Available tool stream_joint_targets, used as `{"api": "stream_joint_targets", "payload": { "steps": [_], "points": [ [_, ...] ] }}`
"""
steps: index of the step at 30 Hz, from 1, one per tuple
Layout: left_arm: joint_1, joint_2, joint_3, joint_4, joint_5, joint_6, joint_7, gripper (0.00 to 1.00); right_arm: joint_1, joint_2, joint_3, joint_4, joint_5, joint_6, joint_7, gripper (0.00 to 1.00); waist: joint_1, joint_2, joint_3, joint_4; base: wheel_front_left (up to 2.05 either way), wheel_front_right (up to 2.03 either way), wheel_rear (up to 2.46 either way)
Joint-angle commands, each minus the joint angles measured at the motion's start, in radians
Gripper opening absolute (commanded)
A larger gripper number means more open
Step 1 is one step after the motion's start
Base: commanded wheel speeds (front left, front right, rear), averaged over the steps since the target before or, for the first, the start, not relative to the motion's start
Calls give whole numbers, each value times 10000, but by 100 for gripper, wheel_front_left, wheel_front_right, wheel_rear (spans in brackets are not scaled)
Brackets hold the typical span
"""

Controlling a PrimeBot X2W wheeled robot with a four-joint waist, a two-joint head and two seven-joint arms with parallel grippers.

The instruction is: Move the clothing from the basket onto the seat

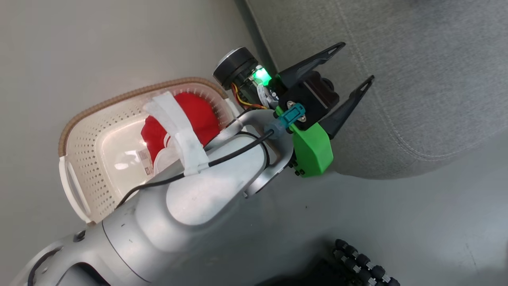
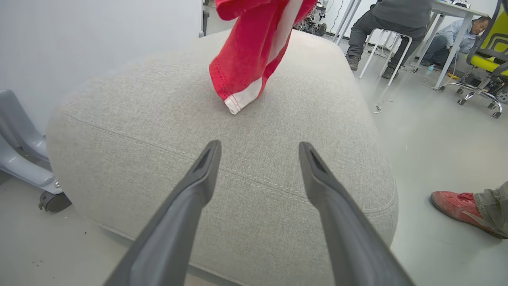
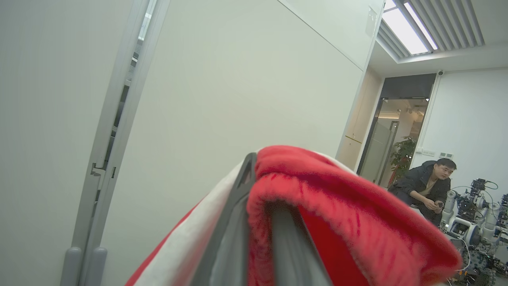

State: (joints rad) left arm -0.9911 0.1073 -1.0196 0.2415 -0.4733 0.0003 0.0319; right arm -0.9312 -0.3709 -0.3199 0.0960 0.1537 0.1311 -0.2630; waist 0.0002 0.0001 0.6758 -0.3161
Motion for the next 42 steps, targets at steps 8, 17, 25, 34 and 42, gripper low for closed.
{"api": "stream_joint_targets", "payload": {
  "steps": [8,17,25,34,42],
  "points": [
    [-277,44,-79,-46,146,81,-18,100,181,-290,584,3136,91,-9,-18,0,-2,-1,1315,1034,0,0,0],
    [-79,296,44,21,-46,173,-217,100,597,400,395,4119,302,-11,-18,100,-2,-1,970,1044,0,0,0],
    [584,535,329,397,-450,304,-882,100,1860,1072,948,3235,445,-11,-18,100,-2,-1,24,962,0,0,0],
    [2260,608,921,1509,-1265,773,-2264,100,4225,1574,2508,2475,692,-11,-18,100,-2,-1,-1866,1600,0,0,0],
    [4234,743,2020,2257,-1890,1242,-2957,100,5965,2232,3165,1711,363,-10,-18,100,-2,-1,-3600,2514,0,0,0]
  ]
}}
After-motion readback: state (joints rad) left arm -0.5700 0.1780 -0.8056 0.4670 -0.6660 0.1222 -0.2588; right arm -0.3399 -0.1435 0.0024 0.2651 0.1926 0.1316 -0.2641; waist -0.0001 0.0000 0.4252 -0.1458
